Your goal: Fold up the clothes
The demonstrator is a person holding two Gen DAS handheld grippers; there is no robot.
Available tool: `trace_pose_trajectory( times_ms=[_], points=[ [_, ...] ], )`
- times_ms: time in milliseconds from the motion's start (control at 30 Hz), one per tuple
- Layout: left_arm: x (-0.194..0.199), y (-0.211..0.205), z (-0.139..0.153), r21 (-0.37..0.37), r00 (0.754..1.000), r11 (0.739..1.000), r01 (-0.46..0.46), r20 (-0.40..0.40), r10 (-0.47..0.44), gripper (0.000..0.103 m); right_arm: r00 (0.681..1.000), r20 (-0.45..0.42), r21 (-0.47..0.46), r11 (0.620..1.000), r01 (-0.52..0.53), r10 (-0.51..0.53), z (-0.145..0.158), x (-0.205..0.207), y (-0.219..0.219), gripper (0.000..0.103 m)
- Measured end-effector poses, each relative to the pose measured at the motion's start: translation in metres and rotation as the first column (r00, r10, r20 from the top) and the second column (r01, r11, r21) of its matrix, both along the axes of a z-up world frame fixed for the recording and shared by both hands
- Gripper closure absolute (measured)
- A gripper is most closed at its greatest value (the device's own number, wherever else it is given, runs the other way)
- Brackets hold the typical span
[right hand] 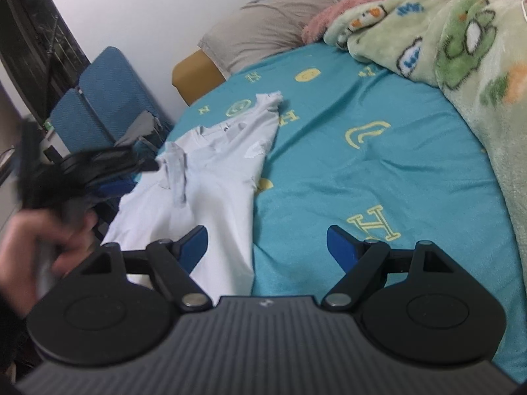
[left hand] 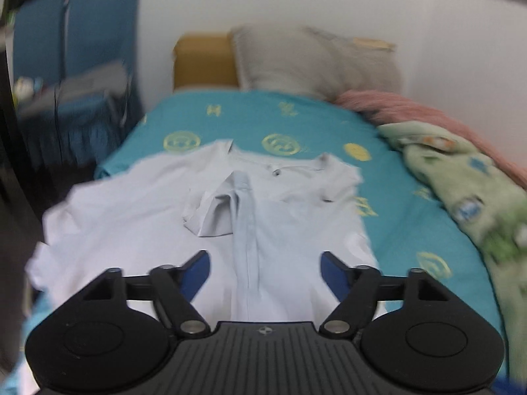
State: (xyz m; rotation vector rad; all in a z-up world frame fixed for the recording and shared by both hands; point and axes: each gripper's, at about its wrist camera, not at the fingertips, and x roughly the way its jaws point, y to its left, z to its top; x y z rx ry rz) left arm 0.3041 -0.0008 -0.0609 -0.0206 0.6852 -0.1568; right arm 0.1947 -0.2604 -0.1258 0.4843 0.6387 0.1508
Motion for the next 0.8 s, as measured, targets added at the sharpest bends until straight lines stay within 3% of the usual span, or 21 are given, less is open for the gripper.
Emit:
trace_pose_trajectory(
  times_ms=[133, 200, 333, 500, 667, 800],
  points=[
    [-0.082, -0.005, 0.03, 0.033, 0.994, 0.998, 0.06, 0.094, -0.063, 0.016, 0.999, 0.043, -0.011, 1.0, -0.005, 0.005, 0.012, -0.012, 0.004, 0.022],
    [-0.119, -0.007, 0.042, 0.028, 0.986, 0.996, 0.08, 0.143, -0.083, 0.007, 0.998, 0.069, -0.031, 0.999, -0.01, 0.012, 0.019, -0.021, 0.009, 0.022],
    [-0.173, -0.007, 0.052, 0.029, 0.974, 0.994, 0.105, 0.196, -0.109, 0.0, 0.993, 0.116, -0.082, 0.996, -0.015, 0.024, 0.034, -0.043, 0.018, 0.022],
    [-0.207, 0.008, 0.057, 0.009, 0.975, 0.994, 0.108, 0.195, -0.108, 0.0, 0.99, 0.131, -0.099, 0.994, -0.037, 0.05, 0.049, -0.072, 0.029, 0.022],
    [-0.215, 0.035, 0.067, -0.023, 0.978, 0.996, 0.086, 0.191, -0.08, 0.0, 0.986, 0.142, -0.138, 0.988, -0.068, 0.088, 0.054, -0.09, 0.044, 0.022],
    [-0.215, 0.056, 0.075, -0.027, 0.982, 0.998, 0.058, 0.182, -0.052, 0.0, 0.983, 0.119, -0.183, 0.976, -0.118, 0.141, 0.055, -0.079, 0.058, 0.022]
  ],
)
